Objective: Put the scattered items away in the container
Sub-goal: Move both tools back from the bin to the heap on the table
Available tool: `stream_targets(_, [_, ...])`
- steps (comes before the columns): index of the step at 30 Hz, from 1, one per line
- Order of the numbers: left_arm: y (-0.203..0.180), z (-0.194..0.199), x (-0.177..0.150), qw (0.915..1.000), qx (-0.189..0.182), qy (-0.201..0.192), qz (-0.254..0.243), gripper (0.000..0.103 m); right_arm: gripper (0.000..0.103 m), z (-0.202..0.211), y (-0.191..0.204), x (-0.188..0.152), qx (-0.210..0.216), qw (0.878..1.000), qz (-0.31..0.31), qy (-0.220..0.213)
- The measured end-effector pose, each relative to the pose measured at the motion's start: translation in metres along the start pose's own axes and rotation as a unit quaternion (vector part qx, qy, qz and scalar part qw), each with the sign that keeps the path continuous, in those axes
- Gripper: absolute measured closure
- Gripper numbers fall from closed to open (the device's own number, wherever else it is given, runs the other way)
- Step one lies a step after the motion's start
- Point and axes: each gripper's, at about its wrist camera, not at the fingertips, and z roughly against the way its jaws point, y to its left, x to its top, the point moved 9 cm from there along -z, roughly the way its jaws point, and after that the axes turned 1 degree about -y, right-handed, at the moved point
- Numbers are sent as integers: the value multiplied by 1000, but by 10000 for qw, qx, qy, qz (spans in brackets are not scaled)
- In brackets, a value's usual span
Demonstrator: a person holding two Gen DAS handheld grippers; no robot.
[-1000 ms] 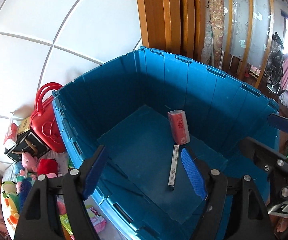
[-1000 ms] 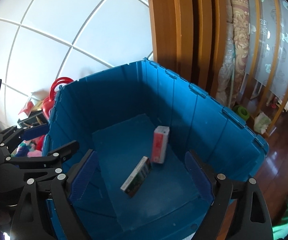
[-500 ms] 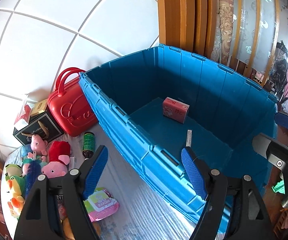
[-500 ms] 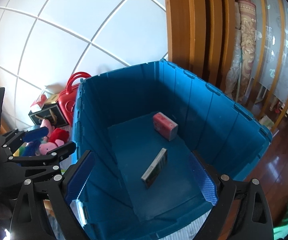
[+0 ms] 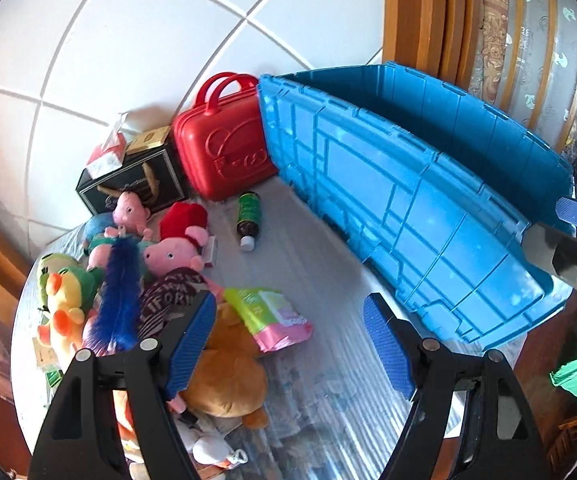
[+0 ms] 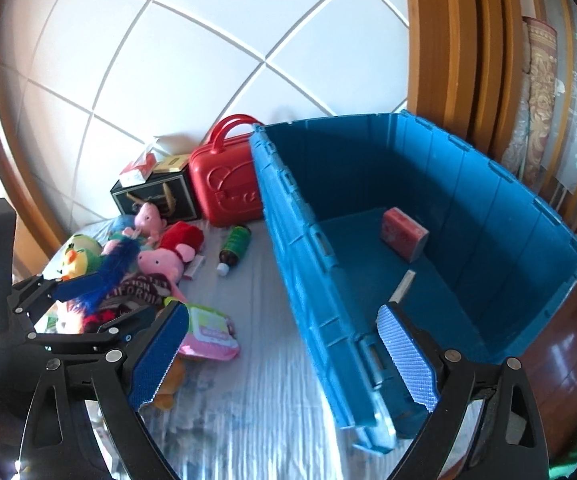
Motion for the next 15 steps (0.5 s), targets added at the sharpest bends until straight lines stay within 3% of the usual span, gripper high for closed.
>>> stream_targets(9, [109, 17, -93, 9970, 599, 253, 418, 27, 6, -18, 99, -50, 572, 9970, 433, 278])
stream_targets(15, [176, 27, -160, 9915, 950, 527, 717, 27, 6, -30, 178, -104, 1131, 9869, 992, 576])
